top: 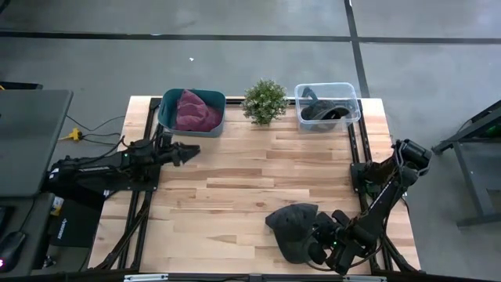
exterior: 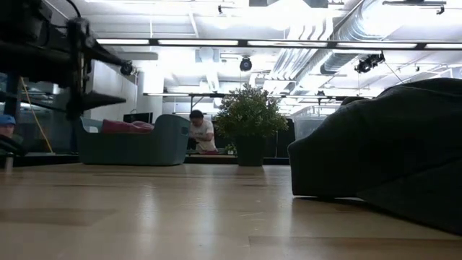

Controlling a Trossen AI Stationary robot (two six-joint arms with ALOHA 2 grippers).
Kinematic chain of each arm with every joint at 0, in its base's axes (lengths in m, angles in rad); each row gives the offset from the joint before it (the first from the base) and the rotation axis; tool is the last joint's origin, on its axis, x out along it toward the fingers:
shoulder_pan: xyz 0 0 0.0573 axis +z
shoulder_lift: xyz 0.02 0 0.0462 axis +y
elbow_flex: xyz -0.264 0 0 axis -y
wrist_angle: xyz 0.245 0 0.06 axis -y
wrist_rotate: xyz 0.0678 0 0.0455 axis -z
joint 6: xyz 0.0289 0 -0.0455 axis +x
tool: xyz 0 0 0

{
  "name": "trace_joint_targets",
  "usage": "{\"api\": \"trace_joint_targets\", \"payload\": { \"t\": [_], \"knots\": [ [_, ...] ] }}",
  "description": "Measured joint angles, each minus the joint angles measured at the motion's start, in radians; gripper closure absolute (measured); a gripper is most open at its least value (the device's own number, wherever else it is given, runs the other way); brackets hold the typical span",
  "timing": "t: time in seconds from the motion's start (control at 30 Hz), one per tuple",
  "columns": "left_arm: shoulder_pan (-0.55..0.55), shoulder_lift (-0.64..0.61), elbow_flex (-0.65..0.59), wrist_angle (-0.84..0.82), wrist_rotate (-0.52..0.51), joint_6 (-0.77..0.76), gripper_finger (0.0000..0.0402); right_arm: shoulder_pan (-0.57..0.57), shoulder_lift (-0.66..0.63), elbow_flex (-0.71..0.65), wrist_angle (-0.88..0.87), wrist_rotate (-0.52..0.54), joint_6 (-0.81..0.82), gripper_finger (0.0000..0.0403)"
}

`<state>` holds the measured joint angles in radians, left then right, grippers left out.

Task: Pick & Place hat
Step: Put the black cap into the transparent bin

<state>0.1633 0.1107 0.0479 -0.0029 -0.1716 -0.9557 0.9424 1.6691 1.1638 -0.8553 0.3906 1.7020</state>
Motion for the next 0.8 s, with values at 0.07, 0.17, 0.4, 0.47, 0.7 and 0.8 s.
{"api": "trace_joint_targets", "payload": {
  "t": [0.07, 0.17, 0.4, 0.47, 0.7, 0.8],
  "knots": [
    [-0.001, 0.002, -0.023, 0.045, 0.076, 0.034, 0.0064, 0.000, 0.000, 0.000, 0.001, 0.000, 0.002, 0.0403],
    [0.000, 0.002, -0.031, 0.029, 0.099, 0.027, 0.0064, 0.000, 0.000, 0.000, 0.000, 0.005, 0.004, 0.0403],
    [0.001, 0.006, -0.033, 0.022, 0.129, 0.143, 0.0064, -0.014, 0.000, 0.000, 0.002, 0.023, 0.002, 0.0403],
    [0.001, 0.018, -0.033, 0.023, 0.130, 0.145, 0.0064, -0.020, 0.000, 0.000, 0.000, 0.029, -0.003, 0.0403],
    [0.000, 0.071, -0.034, 0.021, 0.136, 0.140, 0.0064, -0.027, 0.000, 0.000, 0.001, 0.048, -0.008, 0.0403],
    [0.000, 0.083, -0.035, 0.022, 0.136, 0.140, 0.0064, -0.027, 0.000, 0.000, -0.003, 0.055, -0.008, 0.0402]
  ]
}}
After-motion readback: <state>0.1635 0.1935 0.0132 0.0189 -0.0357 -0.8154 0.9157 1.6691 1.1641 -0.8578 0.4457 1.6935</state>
